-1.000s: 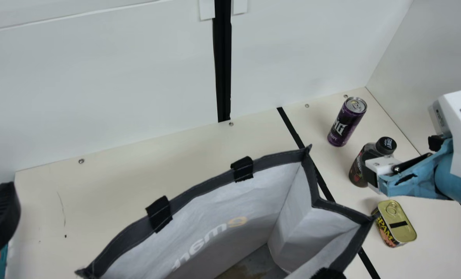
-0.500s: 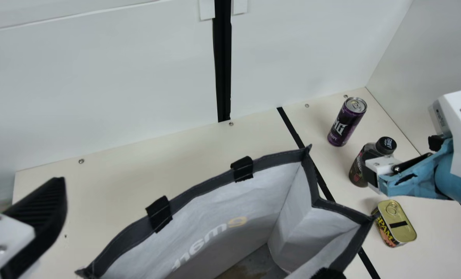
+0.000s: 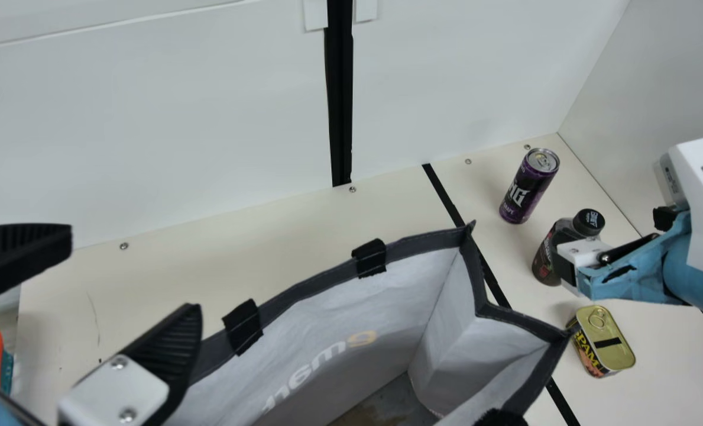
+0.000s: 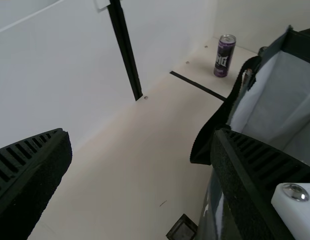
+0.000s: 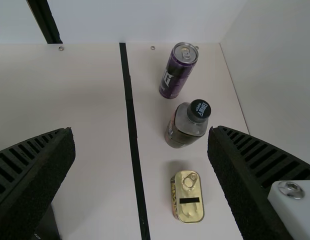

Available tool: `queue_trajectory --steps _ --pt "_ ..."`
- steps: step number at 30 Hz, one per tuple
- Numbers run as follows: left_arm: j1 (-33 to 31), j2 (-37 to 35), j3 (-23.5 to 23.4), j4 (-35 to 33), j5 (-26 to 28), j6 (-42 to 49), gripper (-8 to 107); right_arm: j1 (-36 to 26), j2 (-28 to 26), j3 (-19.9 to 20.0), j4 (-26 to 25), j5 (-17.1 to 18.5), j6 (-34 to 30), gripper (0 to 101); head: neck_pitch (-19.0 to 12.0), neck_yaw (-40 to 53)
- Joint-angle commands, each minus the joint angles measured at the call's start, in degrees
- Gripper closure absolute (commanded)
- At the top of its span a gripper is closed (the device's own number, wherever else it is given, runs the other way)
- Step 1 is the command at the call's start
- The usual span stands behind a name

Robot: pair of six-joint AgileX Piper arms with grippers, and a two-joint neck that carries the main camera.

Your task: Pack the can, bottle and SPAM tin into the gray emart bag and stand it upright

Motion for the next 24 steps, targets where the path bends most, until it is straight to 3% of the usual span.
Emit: queue_trajectory --steps 1,11,24 --pt "-1.5 0.4 -0.2 0.3 0.0 -0.3 9 0.0 0.0 0.0 0.0 0.0 0.0 6 -1.3 0.0" --pt "-6.7 3.1 -2.1 1.5 0.0 -1.8 9 0.0 0.0 0.0 0.0 0.0 0.0 6 -1.3 0.0" --pt "-8.1 7.8 -3.5 -1.5 0.0 -1.6 9 0.0 0.0 0.0 0.0 0.0 0.0 6 -1.3 0.0"
